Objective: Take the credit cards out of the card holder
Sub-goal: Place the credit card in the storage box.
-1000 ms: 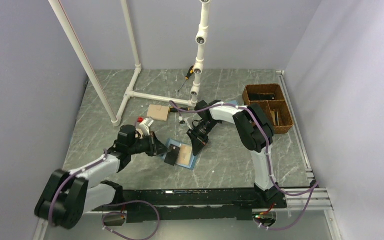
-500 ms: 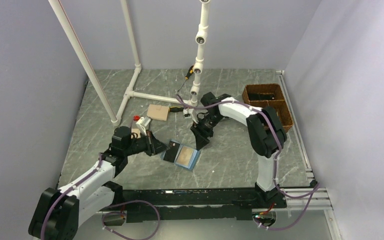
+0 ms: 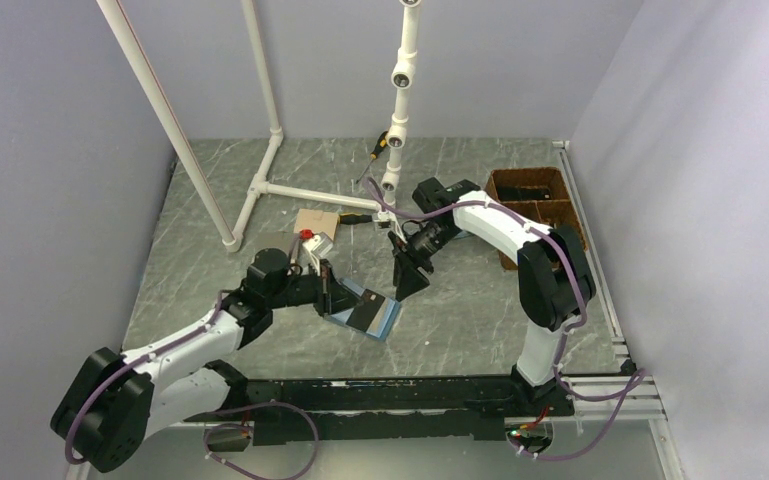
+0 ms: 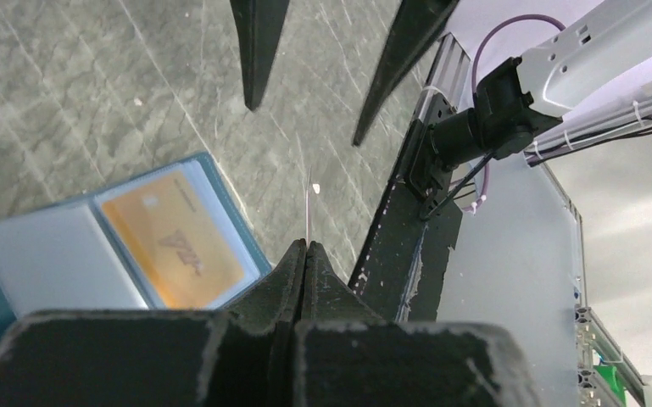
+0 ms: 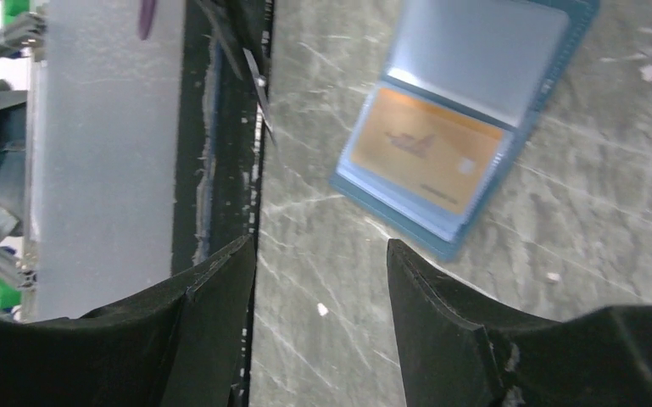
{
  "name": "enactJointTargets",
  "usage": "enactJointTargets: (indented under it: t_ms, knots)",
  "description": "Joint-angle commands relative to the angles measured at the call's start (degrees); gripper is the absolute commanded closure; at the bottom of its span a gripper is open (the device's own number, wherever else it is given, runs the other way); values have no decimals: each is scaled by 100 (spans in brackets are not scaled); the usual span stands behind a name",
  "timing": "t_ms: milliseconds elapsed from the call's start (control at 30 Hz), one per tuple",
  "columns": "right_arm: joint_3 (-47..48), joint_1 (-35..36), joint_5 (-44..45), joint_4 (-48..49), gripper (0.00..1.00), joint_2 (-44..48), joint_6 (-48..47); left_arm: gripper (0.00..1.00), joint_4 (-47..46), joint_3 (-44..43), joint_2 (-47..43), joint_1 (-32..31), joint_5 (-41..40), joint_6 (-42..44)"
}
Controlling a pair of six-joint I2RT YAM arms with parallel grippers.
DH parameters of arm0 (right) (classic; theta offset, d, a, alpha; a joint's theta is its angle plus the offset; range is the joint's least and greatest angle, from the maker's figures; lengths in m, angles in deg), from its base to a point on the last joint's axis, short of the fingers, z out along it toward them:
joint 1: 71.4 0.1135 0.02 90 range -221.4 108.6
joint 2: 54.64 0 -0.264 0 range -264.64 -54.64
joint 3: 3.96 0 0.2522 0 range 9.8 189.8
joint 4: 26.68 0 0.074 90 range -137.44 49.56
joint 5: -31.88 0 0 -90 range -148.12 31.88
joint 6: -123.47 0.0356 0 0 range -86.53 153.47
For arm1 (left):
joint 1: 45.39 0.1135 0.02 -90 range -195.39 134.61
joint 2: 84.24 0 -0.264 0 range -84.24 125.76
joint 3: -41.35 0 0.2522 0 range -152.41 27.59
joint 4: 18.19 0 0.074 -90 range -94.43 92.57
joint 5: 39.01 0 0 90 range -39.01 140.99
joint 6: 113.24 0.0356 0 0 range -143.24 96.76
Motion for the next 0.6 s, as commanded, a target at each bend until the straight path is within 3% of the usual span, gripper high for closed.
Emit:
enactJointTargets:
  t_ms: [0, 233, 367, 467, 567]
  knots:
    - [255, 34, -911, -733, 39, 23, -771, 100, -318, -359, 209, -218, -266, 300]
    - [265, 278, -1017, -735, 43, -27, -747, 100, -402, -614, 491, -415, -374, 334]
    - [281, 399, -981, -692, 51, -101, -683, 100, -504, -694, 604, -483, -374, 297]
    - [336, 457, -978, -764, 65, -146, -723, 100, -521, -734, 678, -497, -405, 277]
    - [398, 463, -936, -842, 96, -192, -765, 97, -445, -733, 666, -500, -562, 265]
